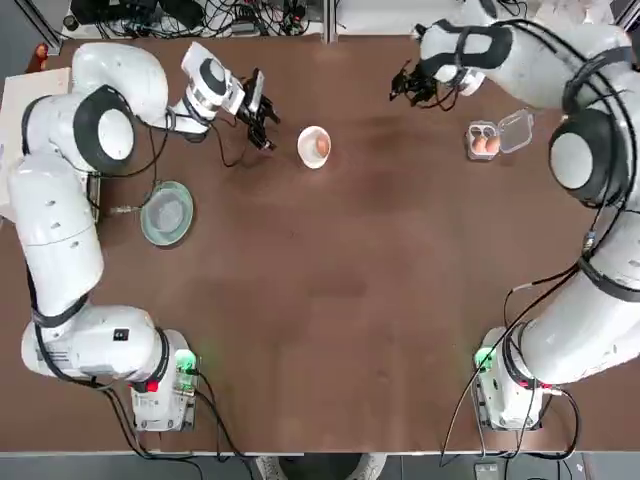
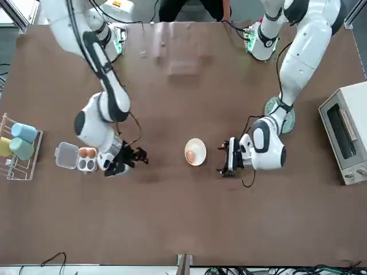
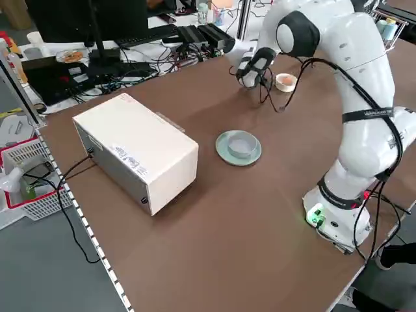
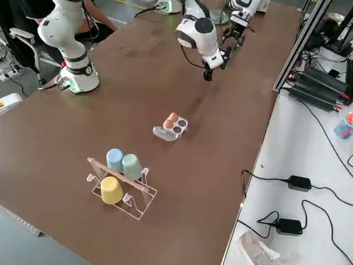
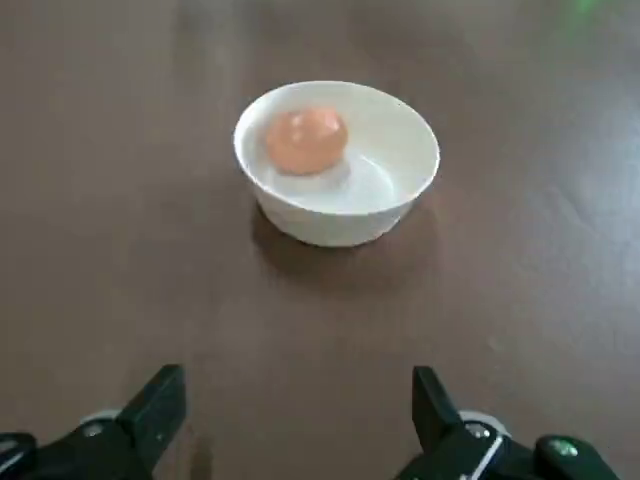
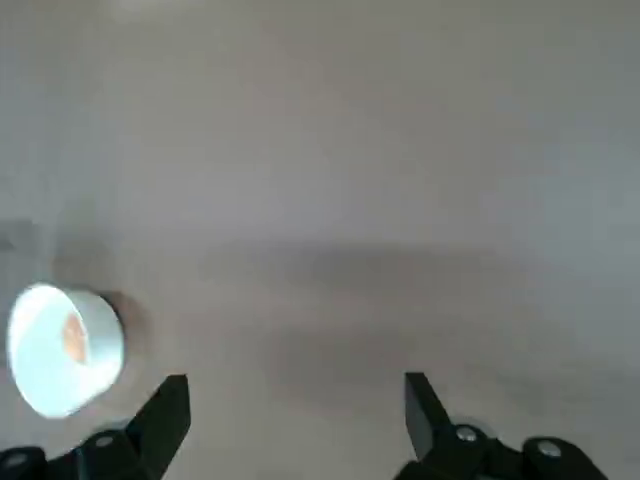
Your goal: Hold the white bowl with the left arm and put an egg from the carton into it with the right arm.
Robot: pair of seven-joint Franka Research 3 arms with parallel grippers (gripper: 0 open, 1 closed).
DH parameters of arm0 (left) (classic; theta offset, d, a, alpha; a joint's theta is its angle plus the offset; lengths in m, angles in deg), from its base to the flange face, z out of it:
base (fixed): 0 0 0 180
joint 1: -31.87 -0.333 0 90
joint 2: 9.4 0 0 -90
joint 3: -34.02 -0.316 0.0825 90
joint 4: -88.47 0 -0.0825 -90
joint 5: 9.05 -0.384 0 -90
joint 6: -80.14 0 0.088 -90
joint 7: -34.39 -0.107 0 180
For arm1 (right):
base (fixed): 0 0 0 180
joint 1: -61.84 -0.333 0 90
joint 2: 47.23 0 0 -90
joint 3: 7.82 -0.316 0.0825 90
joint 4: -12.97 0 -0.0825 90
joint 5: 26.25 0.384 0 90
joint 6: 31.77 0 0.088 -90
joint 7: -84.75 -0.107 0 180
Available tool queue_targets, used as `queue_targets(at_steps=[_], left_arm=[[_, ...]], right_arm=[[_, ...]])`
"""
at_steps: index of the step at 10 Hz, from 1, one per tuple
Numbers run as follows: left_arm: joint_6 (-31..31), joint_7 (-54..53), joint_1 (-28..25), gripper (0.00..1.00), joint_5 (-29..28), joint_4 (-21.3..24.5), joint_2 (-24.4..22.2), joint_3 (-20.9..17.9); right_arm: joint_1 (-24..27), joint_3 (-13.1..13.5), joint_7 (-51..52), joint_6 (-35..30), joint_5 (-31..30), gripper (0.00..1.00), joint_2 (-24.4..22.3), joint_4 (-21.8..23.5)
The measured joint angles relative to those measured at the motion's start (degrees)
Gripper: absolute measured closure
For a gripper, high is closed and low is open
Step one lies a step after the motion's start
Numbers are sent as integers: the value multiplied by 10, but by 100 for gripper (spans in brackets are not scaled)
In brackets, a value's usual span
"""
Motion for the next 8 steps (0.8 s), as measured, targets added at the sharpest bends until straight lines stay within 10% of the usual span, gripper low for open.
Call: queue_targets(at_steps=[8], left_arm=[[-173, 136, -63, 0, -232, -42, -127, -114]], right_arm=[[105, 47, 1, -287, -244, 0, -148, -28]])
